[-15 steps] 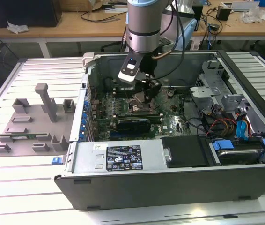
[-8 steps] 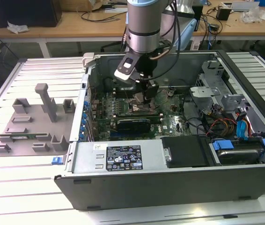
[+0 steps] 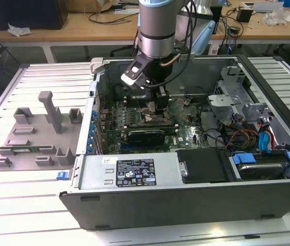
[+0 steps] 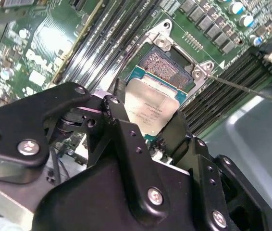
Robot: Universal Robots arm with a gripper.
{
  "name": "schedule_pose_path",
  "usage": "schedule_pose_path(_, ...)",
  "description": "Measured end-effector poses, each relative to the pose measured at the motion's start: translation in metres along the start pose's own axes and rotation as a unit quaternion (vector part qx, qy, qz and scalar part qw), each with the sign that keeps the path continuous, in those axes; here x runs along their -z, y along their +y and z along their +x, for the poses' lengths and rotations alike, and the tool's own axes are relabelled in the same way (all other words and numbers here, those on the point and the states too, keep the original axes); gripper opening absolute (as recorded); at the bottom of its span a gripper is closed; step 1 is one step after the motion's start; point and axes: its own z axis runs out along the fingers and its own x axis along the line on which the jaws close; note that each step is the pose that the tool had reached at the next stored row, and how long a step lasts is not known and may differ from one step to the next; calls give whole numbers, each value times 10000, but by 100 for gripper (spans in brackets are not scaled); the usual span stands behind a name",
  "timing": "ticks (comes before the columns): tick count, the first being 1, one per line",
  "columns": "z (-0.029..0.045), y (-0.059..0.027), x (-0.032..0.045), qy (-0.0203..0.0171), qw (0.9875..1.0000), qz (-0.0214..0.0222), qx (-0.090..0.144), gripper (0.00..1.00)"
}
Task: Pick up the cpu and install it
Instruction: 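Place the cpu into insertion slot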
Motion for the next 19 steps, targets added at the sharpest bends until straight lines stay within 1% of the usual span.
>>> schedule_pose_path(2, 0, 0, -2, -7, 9999, 0, -169, 55)
schedule_pose_path(4, 0, 0, -4, -14, 9993, -1, -363, 55)
schedule_pose_path(5, 0, 0, -5, -19, 9987, -2, -505, 55)
schedule_pose_path(6, 0, 0, -8, -27, 9975, -2, -705, 55)
schedule_pose_path(7, 0, 0, -7, -28, 9973, -2, -731, 55)
schedule_pose_path(8, 0, 0, -10, -27, 9974, -3, -724, 55)
schedule_pose_path(10, 0, -1, -21, -23, 9979, -9, -649, 55)
schedule_pose_path(12, 0, -2, -44, -16, 9992, -19, -408, 55)
schedule_pose_path(13, 0, -3, -50, -14, 9993, -21, -361, 55)
schedule_pose_path(18, 0, -4, -50, -15, 9994, -20, -354, 55)
schedule_pose_path(19, 1, -6, -62, -13, 9994, -21, -359, 55)
